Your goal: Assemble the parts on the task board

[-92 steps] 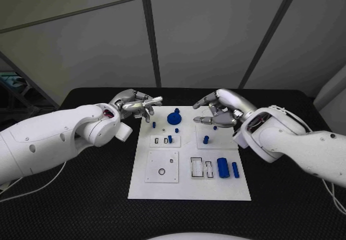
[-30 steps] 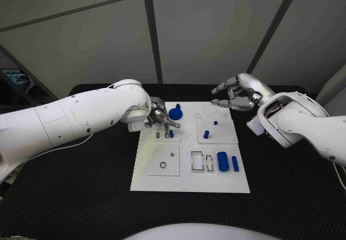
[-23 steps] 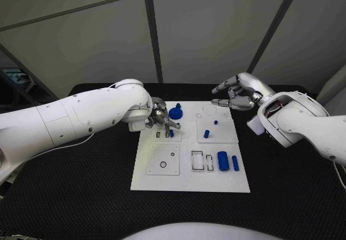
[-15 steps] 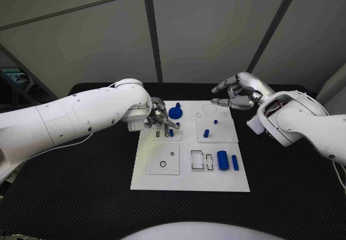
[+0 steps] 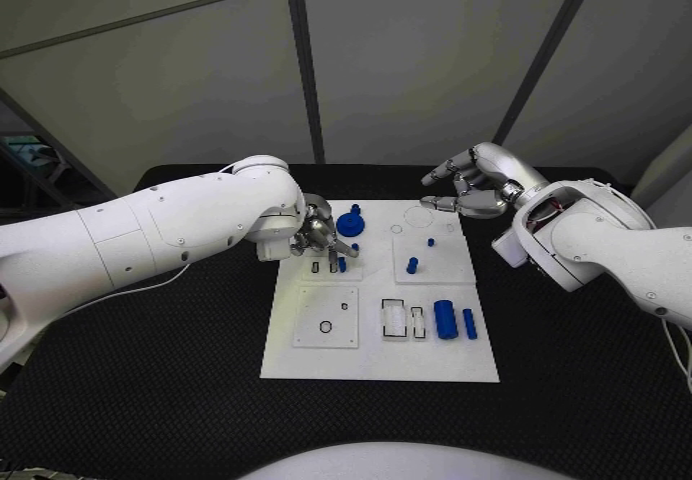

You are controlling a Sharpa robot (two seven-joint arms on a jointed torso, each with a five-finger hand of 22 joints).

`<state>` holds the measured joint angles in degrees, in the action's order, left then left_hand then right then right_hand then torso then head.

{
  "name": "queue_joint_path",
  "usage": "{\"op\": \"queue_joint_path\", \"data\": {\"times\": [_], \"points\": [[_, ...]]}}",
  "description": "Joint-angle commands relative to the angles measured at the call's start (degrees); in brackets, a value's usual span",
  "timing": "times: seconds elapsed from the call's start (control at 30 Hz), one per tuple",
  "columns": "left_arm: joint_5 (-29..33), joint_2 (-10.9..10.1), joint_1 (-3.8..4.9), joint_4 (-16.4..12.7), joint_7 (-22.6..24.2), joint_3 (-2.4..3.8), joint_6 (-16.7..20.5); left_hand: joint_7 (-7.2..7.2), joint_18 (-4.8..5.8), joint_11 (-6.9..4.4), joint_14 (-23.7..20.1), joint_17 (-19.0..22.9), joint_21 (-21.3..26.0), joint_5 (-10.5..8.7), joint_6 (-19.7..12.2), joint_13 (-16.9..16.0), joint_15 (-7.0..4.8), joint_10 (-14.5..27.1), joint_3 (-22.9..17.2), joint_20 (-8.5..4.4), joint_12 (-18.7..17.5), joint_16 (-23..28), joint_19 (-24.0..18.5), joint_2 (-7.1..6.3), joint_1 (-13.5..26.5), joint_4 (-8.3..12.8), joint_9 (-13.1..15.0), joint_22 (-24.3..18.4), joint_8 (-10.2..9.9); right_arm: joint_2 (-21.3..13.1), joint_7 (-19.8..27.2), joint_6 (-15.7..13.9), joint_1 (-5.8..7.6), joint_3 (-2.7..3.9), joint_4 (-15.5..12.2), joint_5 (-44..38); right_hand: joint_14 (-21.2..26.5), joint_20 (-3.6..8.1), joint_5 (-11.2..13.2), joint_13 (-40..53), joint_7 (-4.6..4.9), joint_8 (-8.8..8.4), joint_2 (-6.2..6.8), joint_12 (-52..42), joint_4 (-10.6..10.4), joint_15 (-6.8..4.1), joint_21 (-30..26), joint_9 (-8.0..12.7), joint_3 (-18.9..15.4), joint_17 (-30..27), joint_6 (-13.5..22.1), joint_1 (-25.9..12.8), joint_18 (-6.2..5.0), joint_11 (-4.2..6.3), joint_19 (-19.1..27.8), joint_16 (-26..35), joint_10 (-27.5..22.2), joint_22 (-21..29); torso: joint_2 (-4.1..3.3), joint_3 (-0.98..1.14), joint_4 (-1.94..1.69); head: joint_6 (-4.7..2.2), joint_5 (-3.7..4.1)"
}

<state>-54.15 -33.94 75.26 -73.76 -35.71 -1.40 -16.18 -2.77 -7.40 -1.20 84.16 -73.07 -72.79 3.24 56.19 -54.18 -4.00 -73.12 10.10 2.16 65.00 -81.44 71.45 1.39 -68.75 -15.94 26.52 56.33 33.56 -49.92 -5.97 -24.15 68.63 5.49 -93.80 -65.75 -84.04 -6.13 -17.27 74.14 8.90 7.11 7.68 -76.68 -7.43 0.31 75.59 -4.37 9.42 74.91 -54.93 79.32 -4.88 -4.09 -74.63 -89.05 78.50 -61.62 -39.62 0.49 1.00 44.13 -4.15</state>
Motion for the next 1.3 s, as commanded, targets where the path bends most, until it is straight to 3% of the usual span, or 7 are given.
{"op": "queue_joint_path", "data": {"times": [0.03, 1.0, 1.3], "points": [[-0.37, 0.25, 0.06, 0.18, -0.58, 0.00, -1.15, 0.00, 0.69, 0.02, 2.21, 0.05, -0.09, 0.33, -0.59, 0.02, -0.43, -0.32, -0.27, -0.04, 0.21, -0.30, 0.27, 0.08, -0.84, 0.09, 0.17, -0.08, 0.33, 0.05, 0.05, 0.41, 0.09, 0.05, -0.03, -0.22, -5.20, 0.04, -0.34, -0.08, 0.09, 0.33, -0.13, 0.36, -0.25, -0.41, -0.35, 0.07, -0.04, 12.24, -0.35, 0.15, -0.80, 0.05, 0.40, 0.38, -0.30, 0.05, -0.01, 0.02, -0.02, 0.01, 0.06], [-0.77, 1.36, -0.07, 1.05, -0.90, -0.11, -2.79, -0.02, 0.76, 0.02, 2.21, 0.07, -0.32, 0.35, -1.10, -0.08, -0.43, -0.34, -1.19, -0.04, 0.33, -0.31, 0.34, 0.54, -3.46, 1.21, 1.39, 0.49, 0.74, 0.27, -0.14, 0.99, 0.09, 0.05, 0.07, -0.22, -5.21, 0.05, -0.54, -0.06, 0.08, 0.38, -0.21, 0.35, -0.33, -0.42, -0.38, 0.08, 0.01, 12.25, -0.38, 0.17, -0.80, 0.06, 0.39, 0.38, -0.26, 0.06, -0.03, 0.03, -0.06, 0.41, 0.39], [-0.90, 1.42, -0.07, 1.06, -0.47, -0.11, -2.92, 0.27, 0.74, -0.24, 2.20, 0.11, -0.34, 0.35, -1.53, -0.03, -0.62, -0.29, -3.91, -0.18, 0.25, -0.31, 0.25, 2.22, -7.40, 3.48, 2.24, 0.73, 0.77, 0.39, -0.10, 1.07, 0.09, 0.05, 0.14, -0.22, -5.21, 0.05, -0.54, -0.06, 0.08, 0.38, -0.21, 0.35, -0.33, -0.42, -0.38, 0.08, 0.01, 12.25, -0.38, 0.17, -0.80, 0.06, 0.39, 0.38, -0.26, 0.06, -0.02, 0.02, -0.08, 0.55, 0.43]]}}
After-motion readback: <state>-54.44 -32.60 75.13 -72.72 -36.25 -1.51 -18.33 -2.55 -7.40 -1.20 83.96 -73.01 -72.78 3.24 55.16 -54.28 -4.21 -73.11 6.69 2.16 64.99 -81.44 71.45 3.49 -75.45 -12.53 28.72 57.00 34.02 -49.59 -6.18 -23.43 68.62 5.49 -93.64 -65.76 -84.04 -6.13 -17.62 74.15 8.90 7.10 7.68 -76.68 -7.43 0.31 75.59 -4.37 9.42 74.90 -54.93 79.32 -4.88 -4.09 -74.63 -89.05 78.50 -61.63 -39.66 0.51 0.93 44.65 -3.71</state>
